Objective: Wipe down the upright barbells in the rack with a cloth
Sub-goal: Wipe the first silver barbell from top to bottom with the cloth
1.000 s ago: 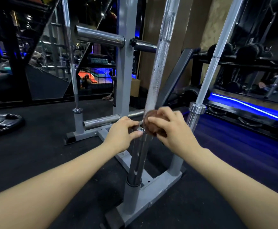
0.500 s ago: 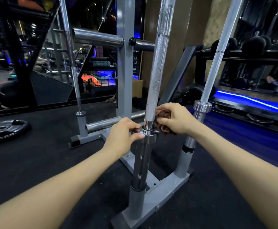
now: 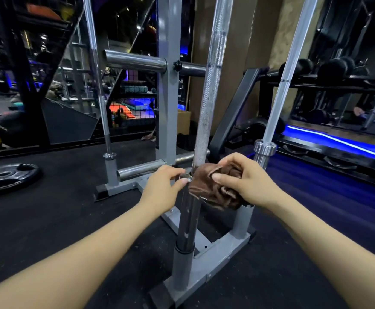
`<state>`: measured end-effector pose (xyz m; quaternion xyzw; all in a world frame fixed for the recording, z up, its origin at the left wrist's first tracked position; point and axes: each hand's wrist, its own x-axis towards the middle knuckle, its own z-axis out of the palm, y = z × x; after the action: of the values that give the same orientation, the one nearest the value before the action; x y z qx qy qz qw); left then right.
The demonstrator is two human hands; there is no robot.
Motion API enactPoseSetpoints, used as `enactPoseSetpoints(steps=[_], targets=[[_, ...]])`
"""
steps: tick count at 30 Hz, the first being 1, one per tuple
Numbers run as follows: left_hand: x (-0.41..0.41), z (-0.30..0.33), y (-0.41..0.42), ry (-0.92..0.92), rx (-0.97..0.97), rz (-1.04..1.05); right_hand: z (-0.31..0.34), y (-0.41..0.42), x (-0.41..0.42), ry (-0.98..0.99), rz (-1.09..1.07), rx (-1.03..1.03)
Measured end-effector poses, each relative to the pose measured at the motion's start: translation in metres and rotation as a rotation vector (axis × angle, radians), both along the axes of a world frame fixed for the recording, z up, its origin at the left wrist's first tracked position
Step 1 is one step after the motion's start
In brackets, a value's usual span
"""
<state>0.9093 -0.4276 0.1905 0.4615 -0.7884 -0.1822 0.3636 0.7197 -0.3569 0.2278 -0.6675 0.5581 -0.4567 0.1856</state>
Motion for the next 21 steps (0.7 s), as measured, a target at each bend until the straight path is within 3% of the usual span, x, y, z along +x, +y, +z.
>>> enactPoseSetpoints(steps=[2,5,8,12,15,17,21], targets=[[0.004,0.002,0.015,0.114,0.063,-0.034,-0.001,0.007,0.002,-0.282,0.007,0.062],[0.002,0.006,0.038,0.280,0.300,-0.271,-0.007,0.011,0.005,-0.604,0.027,0.259],[-0.007,0.010,0.044,0.275,0.339,-0.416,-0.010,0.015,0.003,-0.737,0.127,0.500],[-0.025,0.010,0.045,0.242,0.208,-0.254,-0.015,0.028,-0.017,-0.840,0.439,0.539],[-0.038,0.009,0.044,0.260,0.187,-0.170,-0.018,0.031,-0.031,-0.723,0.506,0.474],[-0.048,0.010,0.045,0.251,0.220,-0.122,-0.021,0.024,-0.034,-0.529,0.342,0.378],[-0.058,0.014,0.046,0.193,0.229,-0.027,-0.022,0.008,-0.037,-0.364,0.146,0.163]])
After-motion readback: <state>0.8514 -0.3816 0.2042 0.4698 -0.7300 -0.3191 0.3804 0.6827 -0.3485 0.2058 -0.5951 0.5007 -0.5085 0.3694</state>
